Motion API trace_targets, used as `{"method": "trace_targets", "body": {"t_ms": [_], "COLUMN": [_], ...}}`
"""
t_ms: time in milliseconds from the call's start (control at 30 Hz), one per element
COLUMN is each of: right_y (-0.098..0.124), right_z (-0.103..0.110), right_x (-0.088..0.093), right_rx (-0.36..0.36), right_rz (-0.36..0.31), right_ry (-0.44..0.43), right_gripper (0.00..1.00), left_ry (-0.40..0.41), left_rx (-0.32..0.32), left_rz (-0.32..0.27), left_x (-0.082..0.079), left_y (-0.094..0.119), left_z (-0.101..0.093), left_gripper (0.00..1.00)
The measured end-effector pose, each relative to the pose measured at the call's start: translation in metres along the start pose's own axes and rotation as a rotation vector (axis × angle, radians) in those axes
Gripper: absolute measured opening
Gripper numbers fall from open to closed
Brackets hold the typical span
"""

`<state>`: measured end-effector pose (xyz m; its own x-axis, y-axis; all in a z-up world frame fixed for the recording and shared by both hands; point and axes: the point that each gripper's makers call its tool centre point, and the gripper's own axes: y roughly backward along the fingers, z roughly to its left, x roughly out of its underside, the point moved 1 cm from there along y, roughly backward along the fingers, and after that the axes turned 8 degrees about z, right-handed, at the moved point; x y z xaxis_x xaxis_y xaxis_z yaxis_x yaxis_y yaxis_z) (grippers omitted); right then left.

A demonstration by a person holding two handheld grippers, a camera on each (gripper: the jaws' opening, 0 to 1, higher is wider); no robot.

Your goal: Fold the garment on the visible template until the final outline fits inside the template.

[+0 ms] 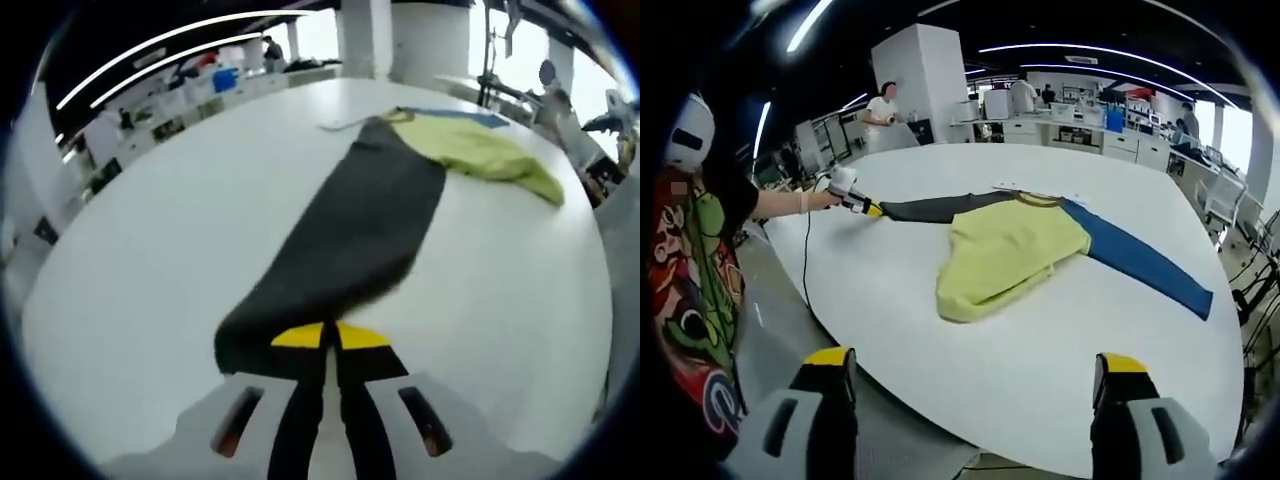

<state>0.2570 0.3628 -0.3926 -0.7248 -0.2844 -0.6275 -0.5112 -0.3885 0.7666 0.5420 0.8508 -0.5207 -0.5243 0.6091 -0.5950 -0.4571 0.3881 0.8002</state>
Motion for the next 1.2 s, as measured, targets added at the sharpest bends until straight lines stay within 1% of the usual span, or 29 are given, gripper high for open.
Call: {"method": "trace_targets", "body": {"t_ms": [33,100,133,167,233,367,633,800,900,1067,1133,1200], "right_y": [0.0,0.001,0.001,0.002,0.002,0.004,0.007,0.007,0.007,0.007,0.007,0.006], "right_z": [0.0,0.002,0.002,0.003,0.004,0.004,0.001,-0.003,-0.004,-0.005,-0.005,-0.006], "right_x": [0.001,0.001,0.002,0.002,0.004,0.003,0.007,0.011,0.012,0.011,0.012,0.013], "right_rx": [0.0,-0.002,-0.004,-0.005,-0.005,-0.004,0.012,0.027,0.028,0.028,0.027,0.027], "right_rz": [0.001,-0.005,-0.005,-0.006,-0.002,-0.011,-0.011,-0.01,-0.003,-0.01,-0.013,-0.015], "right_ry": [0.001,-0.001,-0.003,-0.002,-0.001,-0.004,-0.007,-0.015,-0.013,-0.016,-0.019,-0.02], "right_gripper": [0.99,0.99,0.99,0.99,0.99,0.99,0.99,0.99,0.99,0.99,0.99,0.99], "left_ry": [0.001,0.006,0.008,0.012,0.02,0.028,0.053,0.065,0.072,0.077,0.066,0.072], "left_rx": [0.0,-0.002,-0.001,-0.004,-0.007,-0.018,-0.043,-0.037,-0.037,-0.035,-0.035,-0.031], "left_rz": [0.0,0.004,0.004,0.006,0.009,0.01,0.031,0.041,0.041,0.052,0.058,0.062], "left_x": [0.002,0.008,0.01,0.013,0.017,0.021,0.029,0.037,0.038,0.04,0.04,0.041], "left_y": [0.002,0.005,0.007,0.009,0.012,0.017,0.021,0.024,0.024,0.024,0.024,0.025], "left_z": [-0.002,0.003,-0.004,-0.007,-0.003,-0.006,0.002,0.006,0.007,0.007,0.006,0.006], "left_gripper": [0.0,0.0,0.0,0.0,0.0,0.0,0.0,0.0,0.0,0.0,0.02,0.04]}}
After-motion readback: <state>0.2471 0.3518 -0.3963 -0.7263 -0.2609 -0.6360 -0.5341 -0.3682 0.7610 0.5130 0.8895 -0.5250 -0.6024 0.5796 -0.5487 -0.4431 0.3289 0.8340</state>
